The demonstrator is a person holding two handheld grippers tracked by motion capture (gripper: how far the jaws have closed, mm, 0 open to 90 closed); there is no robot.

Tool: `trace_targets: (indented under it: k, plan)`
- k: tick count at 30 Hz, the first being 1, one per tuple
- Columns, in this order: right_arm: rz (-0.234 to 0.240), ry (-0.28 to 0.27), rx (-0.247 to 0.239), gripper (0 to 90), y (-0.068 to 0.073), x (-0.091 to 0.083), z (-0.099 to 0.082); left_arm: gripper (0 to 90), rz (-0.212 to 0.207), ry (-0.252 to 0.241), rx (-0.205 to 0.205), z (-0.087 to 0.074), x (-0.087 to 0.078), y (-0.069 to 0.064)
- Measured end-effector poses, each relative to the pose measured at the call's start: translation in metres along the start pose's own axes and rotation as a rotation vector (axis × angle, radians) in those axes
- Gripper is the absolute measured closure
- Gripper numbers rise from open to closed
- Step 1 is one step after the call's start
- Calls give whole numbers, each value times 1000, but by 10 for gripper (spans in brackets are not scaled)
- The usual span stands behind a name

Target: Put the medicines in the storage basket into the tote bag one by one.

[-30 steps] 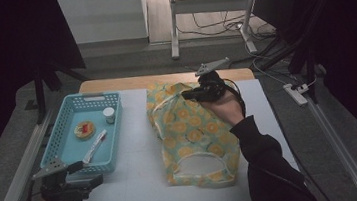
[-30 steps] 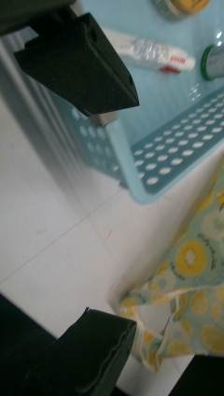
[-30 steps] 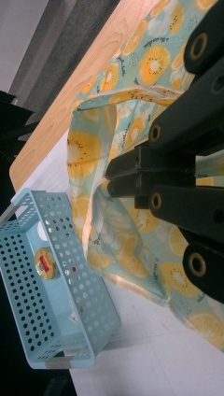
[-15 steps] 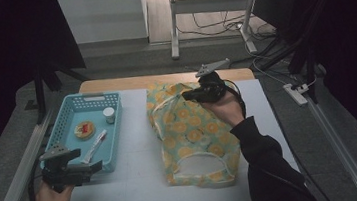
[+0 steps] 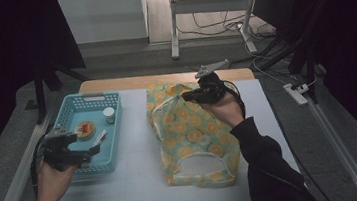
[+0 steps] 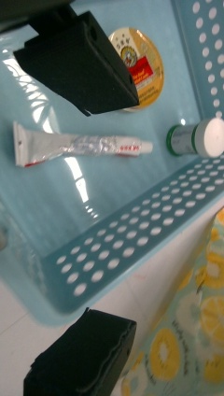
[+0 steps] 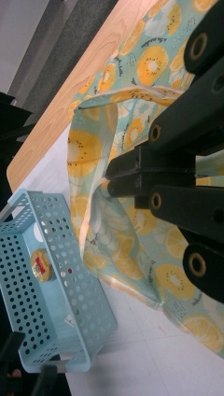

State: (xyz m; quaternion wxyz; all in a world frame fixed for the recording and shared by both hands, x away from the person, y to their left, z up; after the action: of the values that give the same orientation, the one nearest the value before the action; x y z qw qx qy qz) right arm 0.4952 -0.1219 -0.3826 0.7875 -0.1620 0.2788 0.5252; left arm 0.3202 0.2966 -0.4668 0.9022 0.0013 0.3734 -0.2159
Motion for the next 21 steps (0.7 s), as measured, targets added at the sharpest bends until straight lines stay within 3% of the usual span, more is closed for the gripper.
trace_targets:
  k: [13, 21]
  plan:
    - [3, 4, -3, 900, 1, 3, -1, 0, 63, 35, -20, 25, 18, 28]
    - [3, 1, 0, 900, 0, 3, -3, 0, 71, 79, -34, 32, 38, 49]
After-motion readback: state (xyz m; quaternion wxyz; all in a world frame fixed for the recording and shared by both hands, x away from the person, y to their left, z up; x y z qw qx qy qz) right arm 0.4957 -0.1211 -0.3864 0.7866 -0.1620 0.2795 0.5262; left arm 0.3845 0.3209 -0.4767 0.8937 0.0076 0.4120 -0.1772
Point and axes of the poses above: each handheld gripper's, and its own axes: x roughly forward along the jaws, z roughly out of its top, y roughly to its left, the point moved 1 cm from there along x, roughly forward along the jaws, and after that the axes turned 1 degree about y, right-handed, at the moved point
